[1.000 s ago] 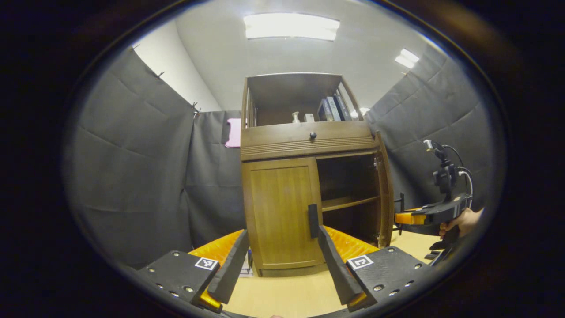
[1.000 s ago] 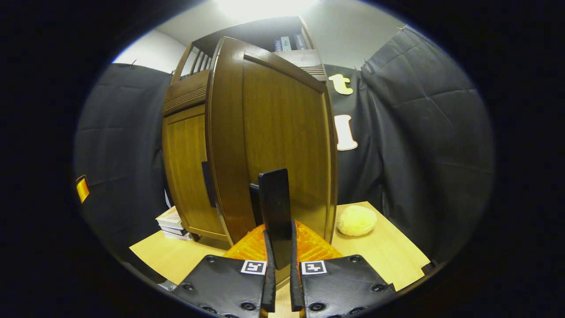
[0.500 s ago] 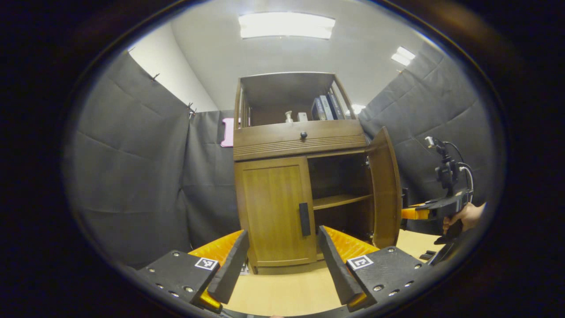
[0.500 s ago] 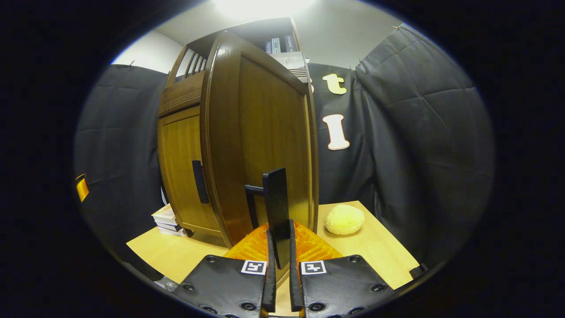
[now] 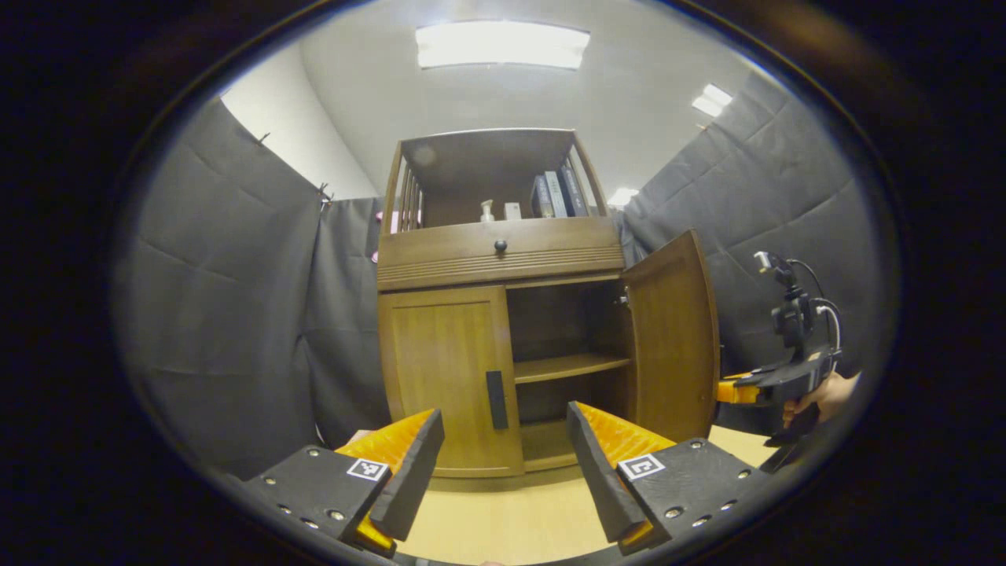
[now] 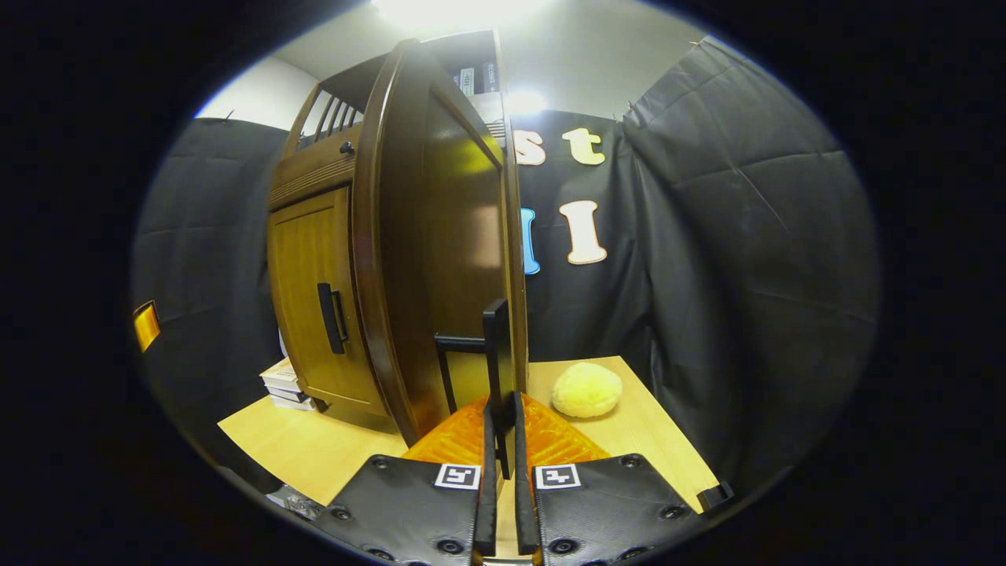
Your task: Open the right door of the double-door shoe cabinet with the right hand, and open the left door with the left hand.
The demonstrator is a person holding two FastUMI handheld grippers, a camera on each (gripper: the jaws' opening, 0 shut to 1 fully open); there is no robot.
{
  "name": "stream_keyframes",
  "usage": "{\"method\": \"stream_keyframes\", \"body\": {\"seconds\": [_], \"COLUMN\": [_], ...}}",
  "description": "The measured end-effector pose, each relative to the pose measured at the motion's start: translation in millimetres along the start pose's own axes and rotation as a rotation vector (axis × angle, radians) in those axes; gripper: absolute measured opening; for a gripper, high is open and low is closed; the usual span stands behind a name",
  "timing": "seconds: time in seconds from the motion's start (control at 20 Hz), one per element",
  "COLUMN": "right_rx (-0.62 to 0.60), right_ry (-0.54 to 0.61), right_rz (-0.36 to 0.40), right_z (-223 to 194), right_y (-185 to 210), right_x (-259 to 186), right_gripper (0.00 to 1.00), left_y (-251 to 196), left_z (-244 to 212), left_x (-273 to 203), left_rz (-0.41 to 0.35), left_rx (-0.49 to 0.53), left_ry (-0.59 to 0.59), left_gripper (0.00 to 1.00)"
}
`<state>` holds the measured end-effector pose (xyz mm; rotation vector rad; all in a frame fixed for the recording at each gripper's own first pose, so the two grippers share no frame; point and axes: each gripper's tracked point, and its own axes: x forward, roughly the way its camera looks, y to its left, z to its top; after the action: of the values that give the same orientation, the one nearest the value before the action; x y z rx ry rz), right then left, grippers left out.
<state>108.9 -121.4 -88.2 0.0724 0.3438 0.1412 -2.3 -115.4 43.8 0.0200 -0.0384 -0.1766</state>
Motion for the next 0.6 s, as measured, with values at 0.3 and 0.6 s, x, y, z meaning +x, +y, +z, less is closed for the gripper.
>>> {"method": "stream_keyframes", "body": {"seconds": [0.3, 0.6], "right_rx": [0.002, -0.012], "right_ry": [-0.032, -0.072], "right_rz": [-0.031, 0.042], "right_z": [8.9, 21.9], "right_y": [-35.4, -42.5], "right_x": [-8.6, -37.4], "right_gripper": [0.07, 0.14], "left_y": [-21.7, -43.1], "left_z": [-4.2, -10.1], "left_x": [7.1, 27.0], "left_rz": [0.019, 0.058], "left_rx": [-0.004, 0.011], "left_ry": [0.016, 0.023], "left_gripper": [0.91, 0.9]}}
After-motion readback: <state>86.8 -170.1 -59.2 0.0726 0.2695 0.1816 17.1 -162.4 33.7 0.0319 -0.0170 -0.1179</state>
